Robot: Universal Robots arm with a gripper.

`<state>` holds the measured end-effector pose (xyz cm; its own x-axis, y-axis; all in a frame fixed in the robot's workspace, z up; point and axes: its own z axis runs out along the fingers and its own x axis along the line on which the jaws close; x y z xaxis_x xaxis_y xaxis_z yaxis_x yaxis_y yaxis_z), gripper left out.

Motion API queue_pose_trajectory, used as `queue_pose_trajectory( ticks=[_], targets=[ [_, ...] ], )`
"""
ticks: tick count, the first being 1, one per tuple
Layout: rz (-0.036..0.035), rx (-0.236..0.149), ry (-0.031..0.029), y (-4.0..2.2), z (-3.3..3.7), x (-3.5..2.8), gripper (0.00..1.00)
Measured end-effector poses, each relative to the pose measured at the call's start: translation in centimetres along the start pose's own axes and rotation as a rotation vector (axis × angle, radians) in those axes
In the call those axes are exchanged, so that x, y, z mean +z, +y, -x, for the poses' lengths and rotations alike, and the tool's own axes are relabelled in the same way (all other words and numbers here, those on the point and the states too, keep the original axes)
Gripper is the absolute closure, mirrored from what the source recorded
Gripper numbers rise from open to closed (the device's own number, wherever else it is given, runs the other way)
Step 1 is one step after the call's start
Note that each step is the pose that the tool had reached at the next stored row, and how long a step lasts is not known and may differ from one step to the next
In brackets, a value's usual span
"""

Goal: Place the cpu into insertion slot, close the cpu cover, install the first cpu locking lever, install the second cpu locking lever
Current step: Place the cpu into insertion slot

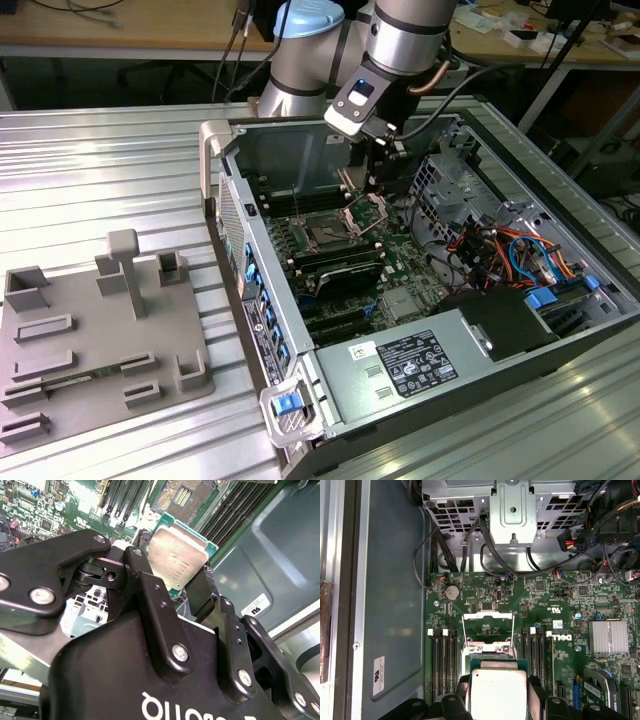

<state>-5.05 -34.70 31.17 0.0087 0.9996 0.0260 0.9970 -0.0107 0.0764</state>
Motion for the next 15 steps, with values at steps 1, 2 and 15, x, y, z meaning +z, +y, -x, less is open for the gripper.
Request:
queue_pose_trajectory(
  ticks=[1,2,15],
  targets=[
    [0.0000,0.000,-0.0002,0.00,0.00,0.01,0.45],
    [-0.0001,0.000,-0.0002,0.00,0.00,0.01,0.45],
    [0.0000,0.000,-0.0001,-0.01,0.00,0.10,0.45]
  ],
)
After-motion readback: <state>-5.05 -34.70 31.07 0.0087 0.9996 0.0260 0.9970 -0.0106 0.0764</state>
